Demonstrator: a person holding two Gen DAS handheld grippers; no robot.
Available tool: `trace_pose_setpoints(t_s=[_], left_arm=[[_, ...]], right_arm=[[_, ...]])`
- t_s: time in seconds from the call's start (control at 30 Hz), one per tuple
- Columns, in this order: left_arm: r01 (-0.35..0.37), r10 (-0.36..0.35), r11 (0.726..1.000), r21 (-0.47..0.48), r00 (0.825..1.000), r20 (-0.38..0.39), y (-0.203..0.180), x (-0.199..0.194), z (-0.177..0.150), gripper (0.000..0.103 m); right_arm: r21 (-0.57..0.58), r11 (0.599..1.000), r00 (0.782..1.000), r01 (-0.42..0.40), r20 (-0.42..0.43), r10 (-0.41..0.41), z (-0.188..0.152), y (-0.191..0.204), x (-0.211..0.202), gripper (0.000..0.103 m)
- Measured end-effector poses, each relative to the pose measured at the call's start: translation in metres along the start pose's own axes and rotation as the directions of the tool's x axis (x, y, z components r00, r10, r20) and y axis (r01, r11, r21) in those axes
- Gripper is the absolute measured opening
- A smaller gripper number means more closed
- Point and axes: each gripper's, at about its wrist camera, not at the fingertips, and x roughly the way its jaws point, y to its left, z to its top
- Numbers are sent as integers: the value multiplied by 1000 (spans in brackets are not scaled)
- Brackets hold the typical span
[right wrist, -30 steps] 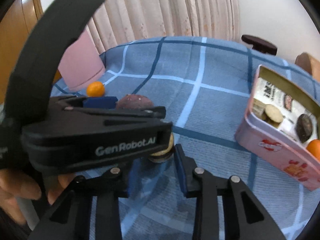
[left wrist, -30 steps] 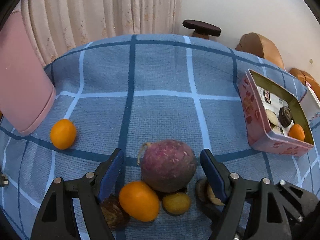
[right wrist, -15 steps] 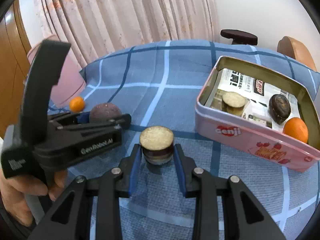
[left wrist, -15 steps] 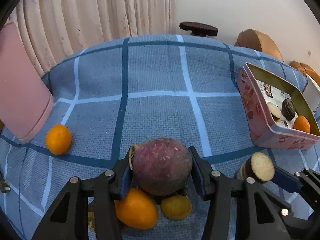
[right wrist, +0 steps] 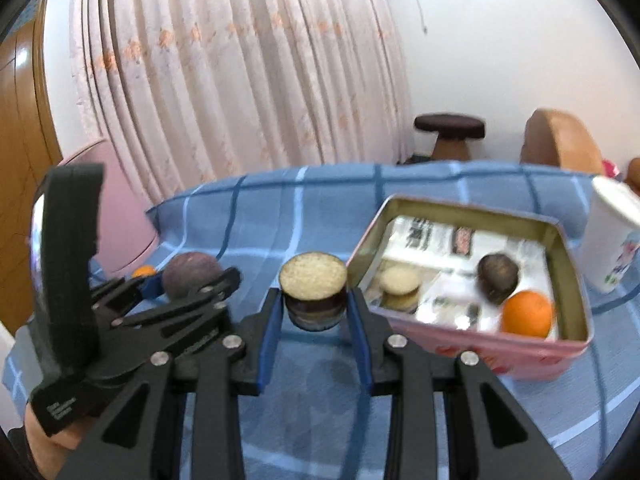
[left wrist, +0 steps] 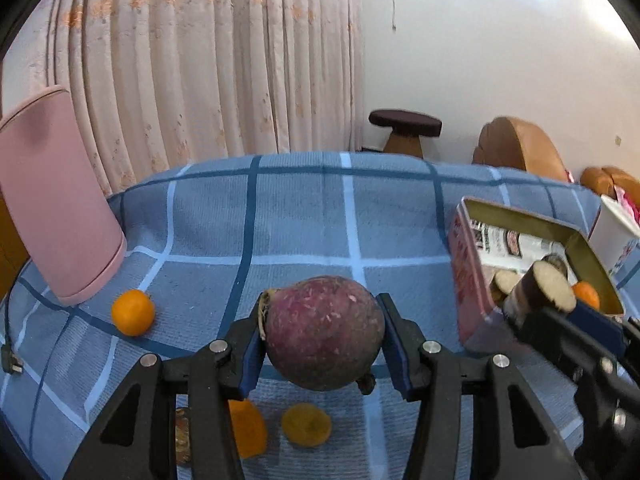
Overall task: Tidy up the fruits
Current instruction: 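Lower the purple sweet potato and slice into the pink tin and release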
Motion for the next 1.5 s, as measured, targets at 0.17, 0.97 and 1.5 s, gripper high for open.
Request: trace_pose_setpoints(t_s=[0.17, 0.97, 1.5], left_arm=[[40, -39, 999, -15, 998, 52, -12, -8, 1, 53], [129, -128, 992, 1, 988, 91, -78, -4, 16, 53], [185, -181, 965, 184, 983, -37, -156, 28, 23, 58]], right_arm=[[13, 999, 998, 47, 35, -48, 7, -15, -6, 36], [101, 976, 978, 191, 59, -198, 23, -94, -19, 21], [266, 940, 966, 215, 86, -246, 28, -135, -37, 29]])
